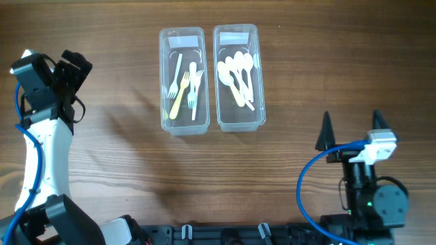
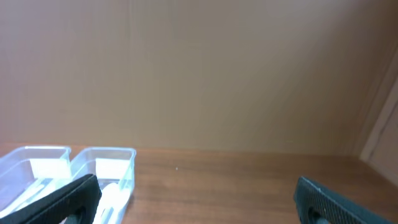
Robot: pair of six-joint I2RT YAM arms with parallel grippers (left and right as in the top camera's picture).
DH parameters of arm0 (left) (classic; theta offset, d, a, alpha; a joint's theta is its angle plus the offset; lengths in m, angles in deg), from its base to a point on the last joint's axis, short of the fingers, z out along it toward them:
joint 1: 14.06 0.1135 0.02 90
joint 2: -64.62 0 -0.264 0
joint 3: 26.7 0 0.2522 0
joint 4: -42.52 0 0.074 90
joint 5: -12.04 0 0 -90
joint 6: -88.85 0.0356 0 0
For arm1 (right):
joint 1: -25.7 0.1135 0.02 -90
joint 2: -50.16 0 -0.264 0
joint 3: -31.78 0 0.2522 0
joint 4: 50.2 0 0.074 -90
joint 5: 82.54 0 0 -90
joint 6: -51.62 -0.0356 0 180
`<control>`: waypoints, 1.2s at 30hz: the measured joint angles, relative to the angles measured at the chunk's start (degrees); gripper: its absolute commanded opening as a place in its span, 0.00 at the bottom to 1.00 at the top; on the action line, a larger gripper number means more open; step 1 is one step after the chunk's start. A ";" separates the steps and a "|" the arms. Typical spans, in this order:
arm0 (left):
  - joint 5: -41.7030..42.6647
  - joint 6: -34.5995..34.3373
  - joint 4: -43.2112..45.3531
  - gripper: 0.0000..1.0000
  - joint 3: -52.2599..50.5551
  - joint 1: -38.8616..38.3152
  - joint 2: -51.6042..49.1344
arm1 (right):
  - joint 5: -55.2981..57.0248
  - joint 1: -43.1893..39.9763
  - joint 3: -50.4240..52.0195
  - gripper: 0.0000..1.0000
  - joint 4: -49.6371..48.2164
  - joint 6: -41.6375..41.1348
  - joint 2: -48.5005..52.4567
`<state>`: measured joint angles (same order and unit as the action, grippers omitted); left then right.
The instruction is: Pack container
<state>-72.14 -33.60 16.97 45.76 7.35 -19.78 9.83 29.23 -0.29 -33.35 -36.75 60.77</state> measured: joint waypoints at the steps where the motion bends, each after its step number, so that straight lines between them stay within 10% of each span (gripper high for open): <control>1: 0.00 0.02 -0.04 1.00 0.00 0.00 0.00 | -0.02 0.00 2.47 1.00 -1.22 -0.81 -0.94; 36: 0.00 0.00 0.00 1.00 0.00 0.00 0.00 | 0.68 -0.66 10.91 1.00 16.83 2.97 -9.68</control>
<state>-72.14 -33.60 16.97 45.76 7.35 -19.78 10.51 28.58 10.62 -16.52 -33.78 51.09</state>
